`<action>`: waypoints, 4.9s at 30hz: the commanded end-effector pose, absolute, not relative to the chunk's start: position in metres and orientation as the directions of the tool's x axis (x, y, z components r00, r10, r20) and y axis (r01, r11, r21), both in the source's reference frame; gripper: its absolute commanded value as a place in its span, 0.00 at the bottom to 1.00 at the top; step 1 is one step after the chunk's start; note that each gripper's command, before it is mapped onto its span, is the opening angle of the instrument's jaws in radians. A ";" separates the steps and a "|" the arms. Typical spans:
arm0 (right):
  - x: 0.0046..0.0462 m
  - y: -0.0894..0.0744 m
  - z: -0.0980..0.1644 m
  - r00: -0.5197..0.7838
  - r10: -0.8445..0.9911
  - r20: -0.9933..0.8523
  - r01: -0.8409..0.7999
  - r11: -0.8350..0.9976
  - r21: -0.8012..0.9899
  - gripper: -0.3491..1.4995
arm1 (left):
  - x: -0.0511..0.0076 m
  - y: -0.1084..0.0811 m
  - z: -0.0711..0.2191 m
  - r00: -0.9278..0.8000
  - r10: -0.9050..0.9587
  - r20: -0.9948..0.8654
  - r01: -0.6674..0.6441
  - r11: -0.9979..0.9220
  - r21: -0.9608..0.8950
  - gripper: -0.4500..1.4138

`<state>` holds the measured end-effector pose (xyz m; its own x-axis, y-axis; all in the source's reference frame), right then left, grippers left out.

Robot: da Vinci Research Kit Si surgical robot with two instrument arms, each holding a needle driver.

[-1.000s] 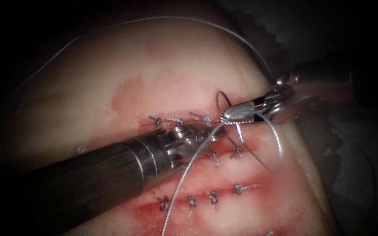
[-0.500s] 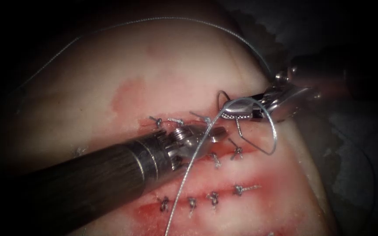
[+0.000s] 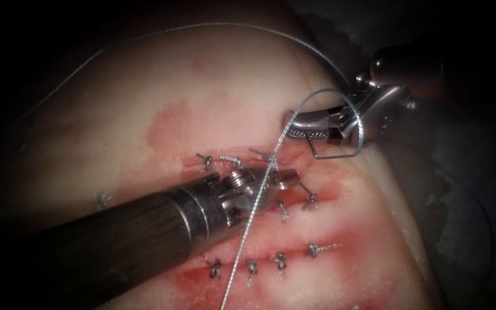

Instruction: Wound Closure

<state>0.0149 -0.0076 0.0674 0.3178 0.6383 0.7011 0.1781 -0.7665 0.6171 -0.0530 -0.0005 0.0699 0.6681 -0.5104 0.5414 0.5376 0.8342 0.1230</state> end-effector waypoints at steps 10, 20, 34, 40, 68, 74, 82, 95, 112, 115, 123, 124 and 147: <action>0.0162 -0.006 0.067 0.286 0.606 0.742 0.207 -0.795 0.570 0.00 | -0.0536 0.000 0.070 0.667 -0.509 0.544 0.539 0.834 0.119 0.00; 0.0163 -0.005 0.068 0.273 0.485 0.831 0.194 -0.874 0.446 0.00 | -0.0536 0.000 0.070 0.669 -0.509 0.541 0.539 0.834 0.118 0.00; 0.0163 -0.005 0.068 0.247 0.395 0.885 0.199 -0.914 0.352 0.00 | -0.0536 0.000 0.070 0.669 -0.509 0.542 0.538 0.834 0.118 0.00; 0.0164 -0.004 0.067 0.233 0.482 0.845 0.189 -0.874 0.447 0.00 | -0.0536 0.000 0.070 0.669 -0.509 0.542 0.539 0.834 0.118 0.00; 0.0170 -0.003 0.068 0.213 0.268 0.940 0.100 -0.963 0.252 0.00 | -0.0536 0.000 0.070 0.669 -0.509 0.541 0.538 0.834 0.119 0.00; 0.0172 -0.003 0.069 0.111 0.070 0.991 0.091 -0.994 0.060 0.00 | -0.0536 0.001 0.070 0.669 -0.510 0.541 0.538 0.834 0.120 0.00; 0.0173 -0.003 0.068 0.110 -0.114 0.987 0.160 -0.978 -0.131 0.00 | -0.0534 0.001 0.070 0.668 -0.511 0.541 0.538 0.834 0.123 0.00; 0.0170 -0.003 0.068 0.135 -0.357 0.924 0.182 -0.908 -0.377 0.00 | -0.0533 0.001 0.070 0.669 -0.510 0.541 0.537 0.834 0.123 0.00; 0.0167 -0.003 0.070 0.101 -0.483 0.870 0.237 -0.837 -0.493 0.00 | -0.0515 0.003 0.064 0.698 -0.418 0.582 0.234 0.900 0.367 0.52; 0.0167 -0.003 0.070 0.102 -0.486 0.868 0.248 -0.833 -0.495 0.00 | -0.0507 0.003 0.063 0.708 -0.379 0.596 0.168 0.910 0.379 0.58; 0.0167 -0.003 0.070 0.107 -0.495 0.862 0.247 -0.827 -0.505 0.00 | -0.0497 0.004 0.063 0.720 -0.176 0.672 0.051 0.978 0.202 0.50; 0.0167 -0.003 0.070 0.107 -0.495 0.862 0.247 -0.827 -0.505 0.00 | -0.0498 0.005 0.063 0.713 -0.127 0.690 0.015 0.986 0.165 0.50; 0.0168 -0.003 0.070 0.107 -0.495 0.862 0.249 -0.826 -0.506 0.00 | -0.0517 0.004 0.067 0.601 0.168 0.781 -0.241 0.970 -0.024 0.52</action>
